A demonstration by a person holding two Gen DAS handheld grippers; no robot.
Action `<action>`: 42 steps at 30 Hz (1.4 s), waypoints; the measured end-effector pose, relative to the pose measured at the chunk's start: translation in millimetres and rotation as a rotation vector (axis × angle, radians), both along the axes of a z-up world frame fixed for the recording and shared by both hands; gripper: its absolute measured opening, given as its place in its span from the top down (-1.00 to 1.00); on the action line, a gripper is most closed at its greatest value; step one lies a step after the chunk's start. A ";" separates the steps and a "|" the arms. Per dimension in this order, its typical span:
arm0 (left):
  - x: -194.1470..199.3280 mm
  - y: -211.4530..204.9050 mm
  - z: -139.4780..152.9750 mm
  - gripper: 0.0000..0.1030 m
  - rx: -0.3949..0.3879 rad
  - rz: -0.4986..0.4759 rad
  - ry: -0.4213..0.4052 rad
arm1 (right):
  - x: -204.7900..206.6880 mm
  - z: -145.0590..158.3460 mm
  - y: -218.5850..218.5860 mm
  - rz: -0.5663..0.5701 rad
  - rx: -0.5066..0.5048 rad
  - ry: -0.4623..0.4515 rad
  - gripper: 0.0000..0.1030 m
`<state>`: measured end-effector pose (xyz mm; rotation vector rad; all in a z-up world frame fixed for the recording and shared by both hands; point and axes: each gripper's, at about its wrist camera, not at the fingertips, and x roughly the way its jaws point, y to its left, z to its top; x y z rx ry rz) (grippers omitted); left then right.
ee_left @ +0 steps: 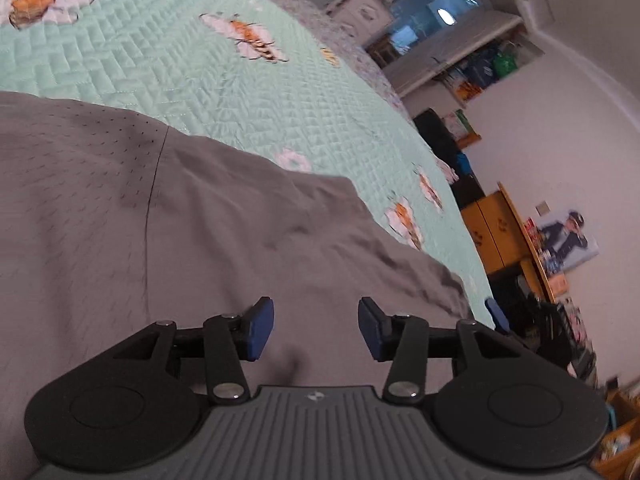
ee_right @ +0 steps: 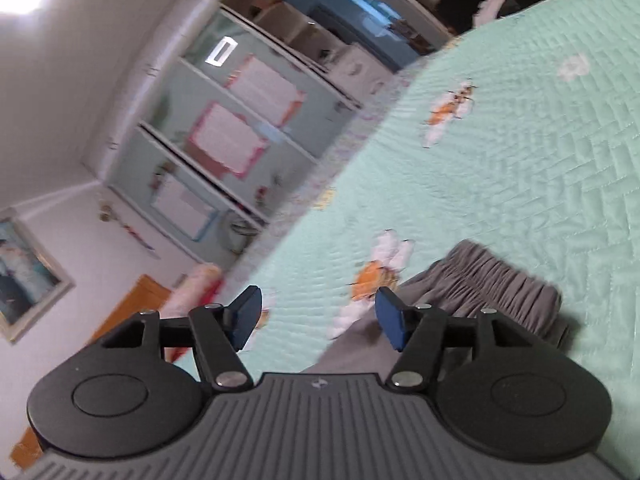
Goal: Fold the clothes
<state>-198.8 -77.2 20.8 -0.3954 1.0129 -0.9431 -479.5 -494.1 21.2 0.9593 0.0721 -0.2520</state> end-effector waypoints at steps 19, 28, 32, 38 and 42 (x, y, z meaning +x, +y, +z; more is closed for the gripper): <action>-37.1 90.9 -5.0 -0.20 -0.012 0.130 -0.076 | 43.6 26.8 152.2 0.242 -0.229 0.220 -0.17; -26.4 196.6 -17.2 -0.19 -0.111 0.309 0.024 | 74.4 3.4 198.5 0.307 -0.197 0.455 -0.12; -33.9 245.5 -7.5 -0.20 -0.180 0.403 -0.019 | 82.4 28.4 233.2 0.356 -0.330 0.438 -0.02; -34.9 310.9 -3.1 -0.21 -0.279 0.539 0.000 | 122.0 40.8 293.6 0.534 -0.373 0.424 0.29; -17.3 320.0 7.1 -0.21 -0.293 0.553 -0.011 | 142.9 38.1 319.0 0.590 -0.361 0.463 0.27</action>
